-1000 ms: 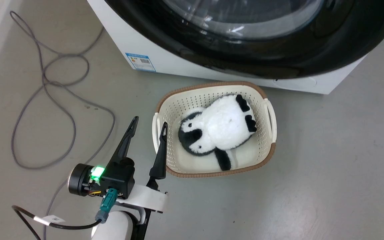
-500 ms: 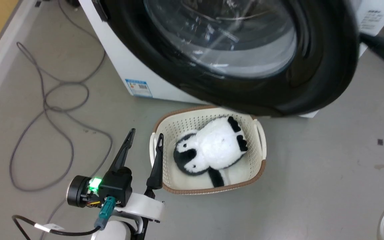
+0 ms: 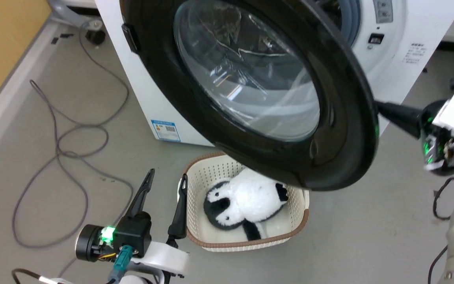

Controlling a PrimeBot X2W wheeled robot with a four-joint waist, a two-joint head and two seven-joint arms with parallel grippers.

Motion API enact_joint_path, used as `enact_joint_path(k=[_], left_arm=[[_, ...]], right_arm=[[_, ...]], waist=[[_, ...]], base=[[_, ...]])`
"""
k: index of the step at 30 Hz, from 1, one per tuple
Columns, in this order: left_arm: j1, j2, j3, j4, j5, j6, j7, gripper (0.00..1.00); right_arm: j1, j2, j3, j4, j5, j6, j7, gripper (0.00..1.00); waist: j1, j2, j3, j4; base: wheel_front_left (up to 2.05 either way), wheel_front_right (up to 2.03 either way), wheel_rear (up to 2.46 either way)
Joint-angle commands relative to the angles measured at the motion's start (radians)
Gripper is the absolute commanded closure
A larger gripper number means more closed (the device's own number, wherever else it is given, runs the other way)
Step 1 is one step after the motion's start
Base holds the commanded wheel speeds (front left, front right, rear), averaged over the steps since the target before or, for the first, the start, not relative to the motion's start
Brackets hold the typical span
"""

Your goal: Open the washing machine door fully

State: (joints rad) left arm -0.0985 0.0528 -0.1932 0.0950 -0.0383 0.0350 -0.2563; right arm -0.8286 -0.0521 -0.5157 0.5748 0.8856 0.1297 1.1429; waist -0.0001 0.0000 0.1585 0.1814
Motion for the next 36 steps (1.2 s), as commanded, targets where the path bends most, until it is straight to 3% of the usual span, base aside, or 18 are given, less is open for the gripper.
enact_joint_path(k=[1,10,18,25,36], left_arm=[[0.013,0.005,0.004,0.0,0.001,0.001,-0.006,0.0],[0.043,0.005,0.015,0.005,-0.007,-0.003,-0.006,0.0],[0.073,0.005,0.023,0.013,-0.008,-0.007,-0.006,0.0],[0.089,0.006,0.028,0.017,-0.006,-0.009,-0.006,0.0],[0.1,0.007,0.034,0.026,-0.008,-0.014,-0.006,0.0]], right_arm=[[0.034,0.002,0.014,0.001,0.014,0.001,0.0,1.0],[0.149,0.002,0.143,-0.019,0.129,0.001,0.0,1.0],[0.255,0.002,0.334,-0.069,0.301,0.001,-0.023,1.0],[0.355,0.002,0.51,-0.129,0.446,0.001,-0.079,1.0],[0.438,0.002,0.697,-0.18,0.559,0.001,-0.175,1.0]], waist=[[0.0001,0.0,-0.012,0.0],[0.0001,0.0,-0.06,0.006],[0.0001,0.0,-0.102,0.024],[0.0001,0.0,-0.13,0.046],[0.0001,0.0,-0.158,0.098]], base=[[0.0,0.0,0.0],[0.0,0.0,0.0],[0.0,0.0,0.0],[0.0,0.0,0.0],[0.0,0.0,0.0]])
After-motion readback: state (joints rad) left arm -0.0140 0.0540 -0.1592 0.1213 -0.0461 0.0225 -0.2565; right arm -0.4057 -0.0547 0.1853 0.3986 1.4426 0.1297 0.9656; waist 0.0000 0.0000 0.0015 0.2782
